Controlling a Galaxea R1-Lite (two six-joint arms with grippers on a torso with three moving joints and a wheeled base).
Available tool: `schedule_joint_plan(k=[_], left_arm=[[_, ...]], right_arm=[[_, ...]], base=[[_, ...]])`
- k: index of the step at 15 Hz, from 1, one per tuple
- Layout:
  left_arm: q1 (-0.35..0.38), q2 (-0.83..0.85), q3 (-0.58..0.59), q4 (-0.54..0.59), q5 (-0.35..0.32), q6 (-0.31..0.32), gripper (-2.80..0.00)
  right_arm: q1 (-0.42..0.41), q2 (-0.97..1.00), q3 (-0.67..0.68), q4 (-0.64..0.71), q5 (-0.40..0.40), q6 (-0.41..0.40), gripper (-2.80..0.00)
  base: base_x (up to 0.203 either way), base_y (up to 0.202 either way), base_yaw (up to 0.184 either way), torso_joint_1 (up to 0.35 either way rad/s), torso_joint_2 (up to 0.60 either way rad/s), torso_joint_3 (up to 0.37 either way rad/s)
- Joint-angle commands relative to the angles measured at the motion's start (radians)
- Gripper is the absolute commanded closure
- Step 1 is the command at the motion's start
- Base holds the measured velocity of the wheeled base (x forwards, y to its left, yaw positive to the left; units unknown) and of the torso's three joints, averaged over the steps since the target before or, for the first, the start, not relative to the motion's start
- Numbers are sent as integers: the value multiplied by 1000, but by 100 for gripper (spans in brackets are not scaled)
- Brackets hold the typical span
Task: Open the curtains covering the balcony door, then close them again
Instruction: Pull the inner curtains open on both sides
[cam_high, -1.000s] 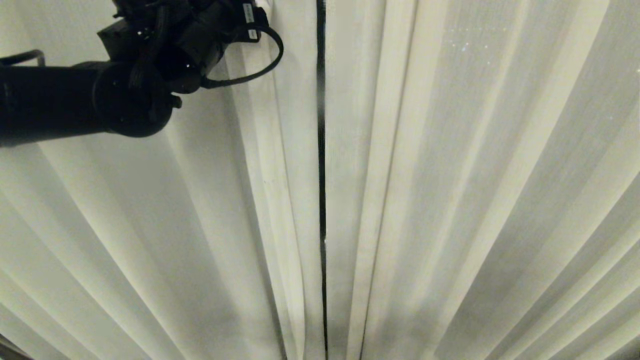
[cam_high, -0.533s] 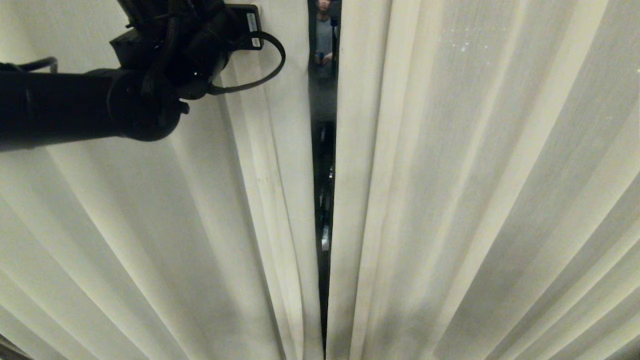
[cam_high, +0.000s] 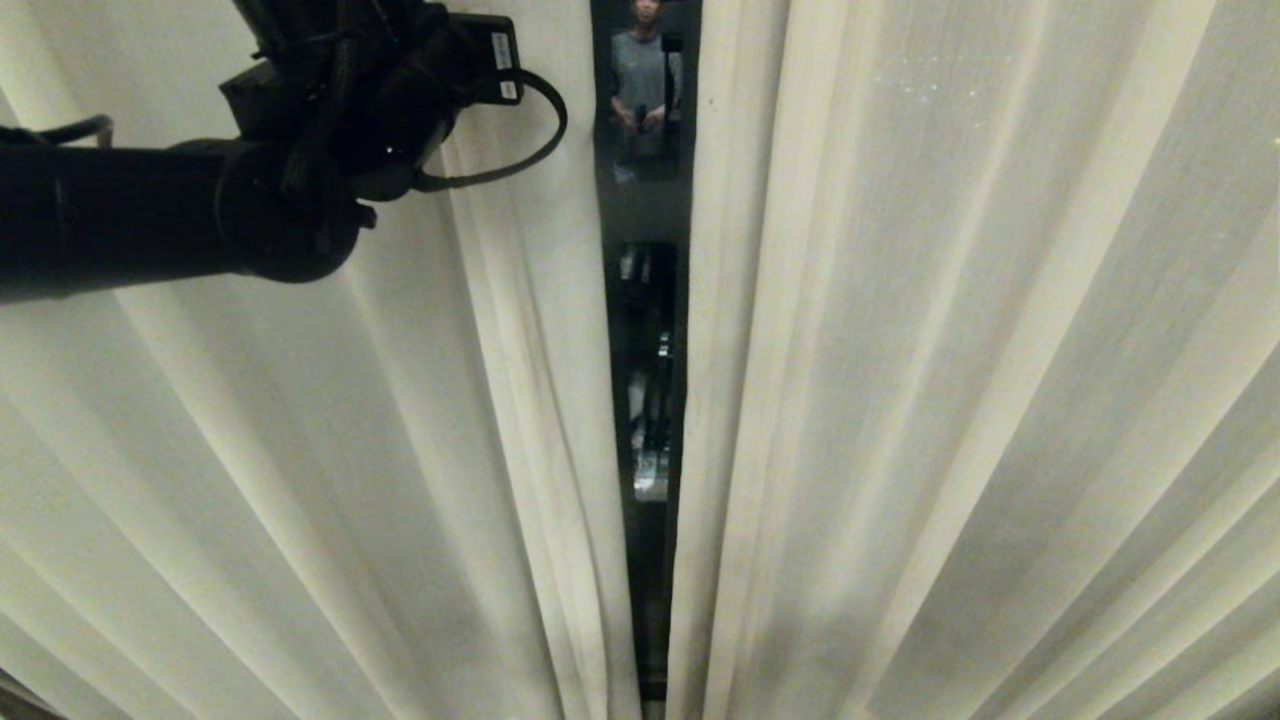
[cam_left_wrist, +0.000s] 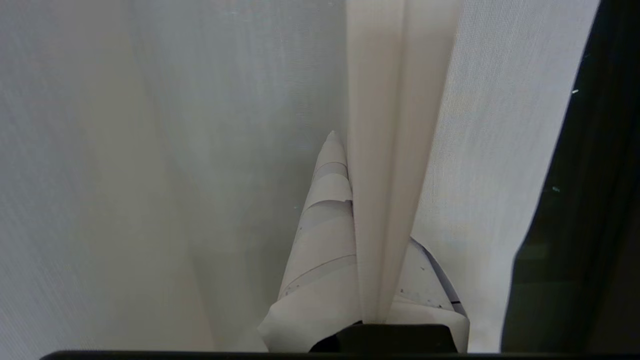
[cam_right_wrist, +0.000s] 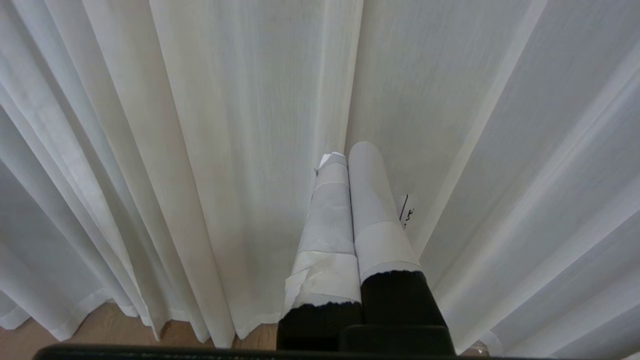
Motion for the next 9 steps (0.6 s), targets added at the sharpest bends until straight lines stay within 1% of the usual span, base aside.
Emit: schedule_joint_plan(k=[1,5,8,9], left_arm=[[19,-6,3,0,2,5,0],[81,-29,4,4,2,28,0],[151,-66,7,62,0,30,0],[179,-78,12,84,-15,29,0]], right_arm=[[0,2,0,0,1,-1,0],[0,2,0,0,1,-1,0],[0,0,0,0,1,-1,0],[0,1,0,1,1,-1,0]], base=[[0,0,0,0,0,0],[0,0,0,0,0,0],[0,0,0,0,0,0],[0,0,0,0,0,0]])
